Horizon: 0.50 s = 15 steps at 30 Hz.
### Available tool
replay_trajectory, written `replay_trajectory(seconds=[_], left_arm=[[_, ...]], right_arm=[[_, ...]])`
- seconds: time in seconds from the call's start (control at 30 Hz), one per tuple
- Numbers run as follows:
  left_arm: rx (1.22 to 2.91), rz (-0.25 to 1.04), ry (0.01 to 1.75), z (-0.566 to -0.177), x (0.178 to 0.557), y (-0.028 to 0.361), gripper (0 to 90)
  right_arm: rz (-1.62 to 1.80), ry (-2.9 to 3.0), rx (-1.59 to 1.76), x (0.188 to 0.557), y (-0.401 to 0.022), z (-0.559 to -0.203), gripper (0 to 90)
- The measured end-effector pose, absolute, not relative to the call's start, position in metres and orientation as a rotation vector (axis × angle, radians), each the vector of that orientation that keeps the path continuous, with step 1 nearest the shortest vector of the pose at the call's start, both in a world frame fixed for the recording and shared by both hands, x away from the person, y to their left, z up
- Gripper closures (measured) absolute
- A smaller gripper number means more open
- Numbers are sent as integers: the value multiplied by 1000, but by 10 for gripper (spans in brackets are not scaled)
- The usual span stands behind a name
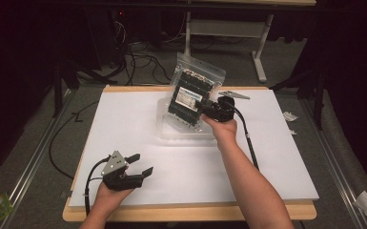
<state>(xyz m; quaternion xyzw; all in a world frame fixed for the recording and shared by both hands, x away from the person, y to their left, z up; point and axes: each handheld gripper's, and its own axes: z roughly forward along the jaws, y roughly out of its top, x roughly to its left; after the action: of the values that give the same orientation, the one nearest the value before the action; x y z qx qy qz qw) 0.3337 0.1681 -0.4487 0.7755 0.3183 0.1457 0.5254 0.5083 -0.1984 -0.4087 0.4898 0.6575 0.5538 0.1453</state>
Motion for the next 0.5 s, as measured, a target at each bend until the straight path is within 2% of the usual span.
replay_trajectory(seconds=[0.37, 0.5], left_arm=[[1863, 343, 754, -449, 334, 167, 283], [1862, 341, 755, -449, 334, 168, 283]], right_arm=[[1554, 1886, 1451, 507, -206, -406, 365], [1533, 1875, 1451, 503, -213, -402, 357]])
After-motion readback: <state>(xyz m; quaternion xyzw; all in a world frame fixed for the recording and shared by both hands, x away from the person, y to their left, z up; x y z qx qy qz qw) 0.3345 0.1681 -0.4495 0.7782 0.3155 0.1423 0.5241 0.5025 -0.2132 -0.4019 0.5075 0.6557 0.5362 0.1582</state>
